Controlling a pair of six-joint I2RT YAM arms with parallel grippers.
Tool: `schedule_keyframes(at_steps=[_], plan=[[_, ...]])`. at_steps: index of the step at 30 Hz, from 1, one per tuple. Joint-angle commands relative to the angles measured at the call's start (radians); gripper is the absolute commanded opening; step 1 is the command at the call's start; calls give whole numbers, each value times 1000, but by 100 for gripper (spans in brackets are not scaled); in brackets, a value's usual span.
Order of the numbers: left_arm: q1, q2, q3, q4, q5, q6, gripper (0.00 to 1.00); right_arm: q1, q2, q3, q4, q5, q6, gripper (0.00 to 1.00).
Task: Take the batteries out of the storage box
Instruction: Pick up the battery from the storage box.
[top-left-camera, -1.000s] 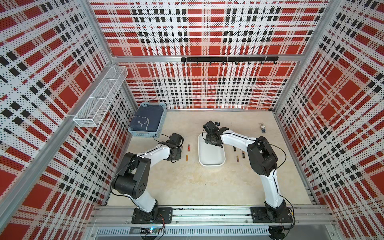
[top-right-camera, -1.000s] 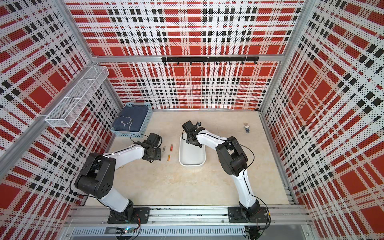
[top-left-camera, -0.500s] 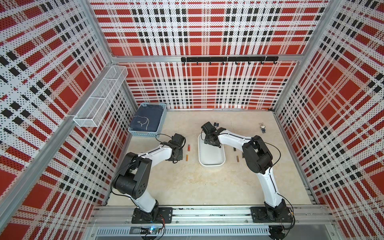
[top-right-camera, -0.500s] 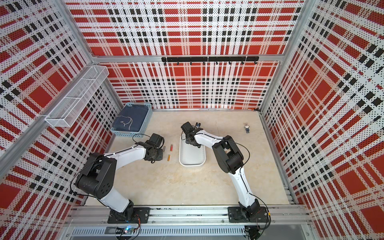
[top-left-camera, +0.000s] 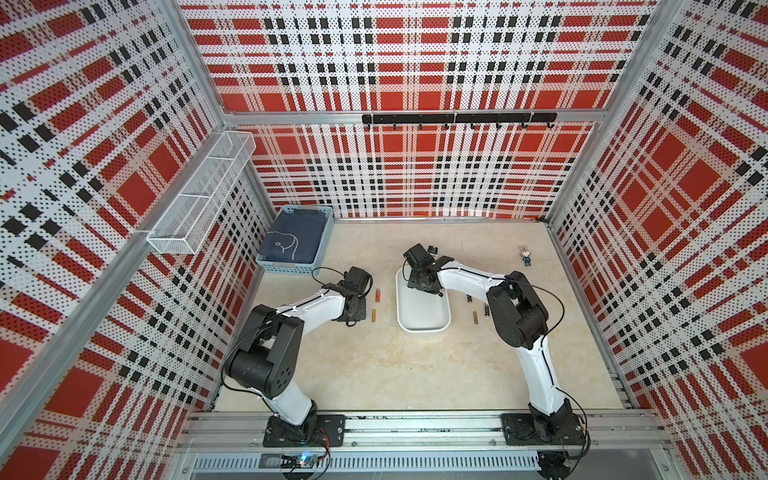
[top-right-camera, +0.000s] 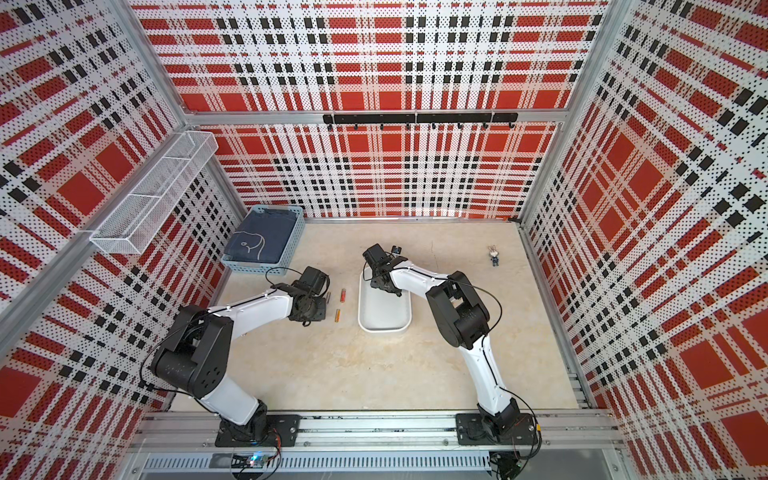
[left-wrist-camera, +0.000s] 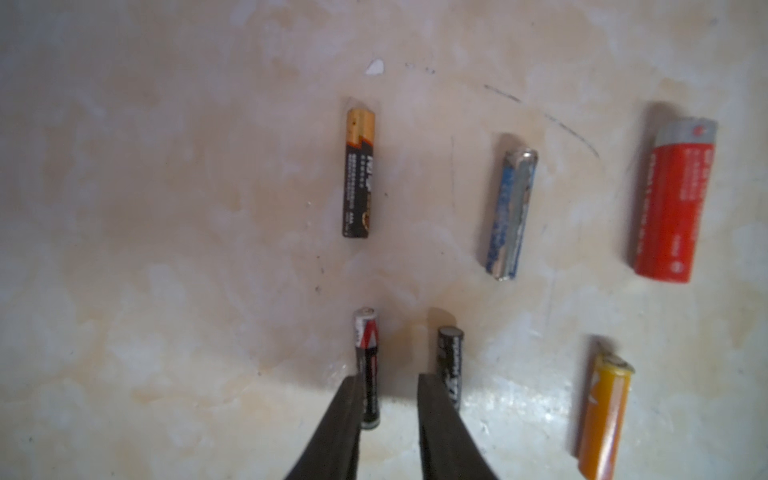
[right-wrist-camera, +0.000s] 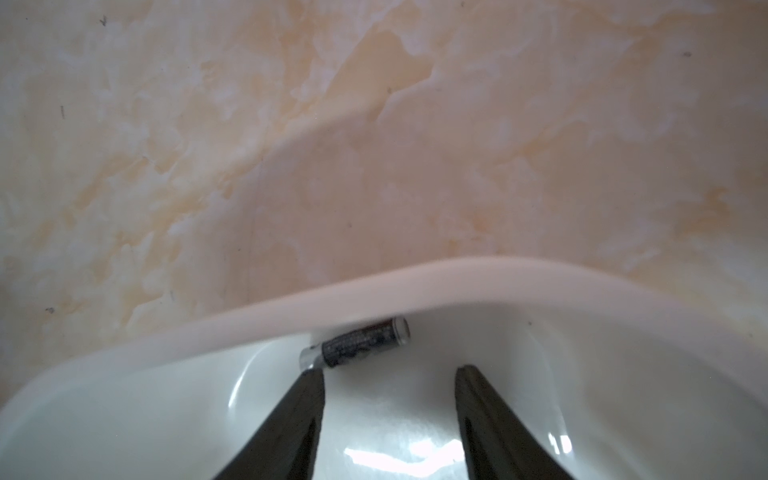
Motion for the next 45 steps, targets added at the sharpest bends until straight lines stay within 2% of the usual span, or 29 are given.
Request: schedule_keyframes(at_steps=[1,8,15,27,30,32,37,43,45], plan=[[0,-43,29,-27,-30,-9,29,6,-60,-3,5,10,1,59],[-2,-54,41,-33,-44,-12,29,7,-37,31,17,2,8,61],[-18,-21,43,-32,-50,-8,30,7,38,97,-14,54,-7,61],[-43,4,51,-31,-59,-7,29,8,115,124,-54,99,-30,57],[-45,9,53,-32,-61,-5,29,8,121,113,-57,89,-41,51],[-46,9,51,-30,-60,-6,29,8,113,91,-55,88,-49,44],[-46,12,51,-30,-62,-5,29,8,41,4,-43,74,-75,33],[-46,17,66,-30,-69,-3,29,8,-45,-70,-23,36,-115,12],[-47,18,76,-31,-68,-2,29,8,-55,-67,-22,24,-133,8]])
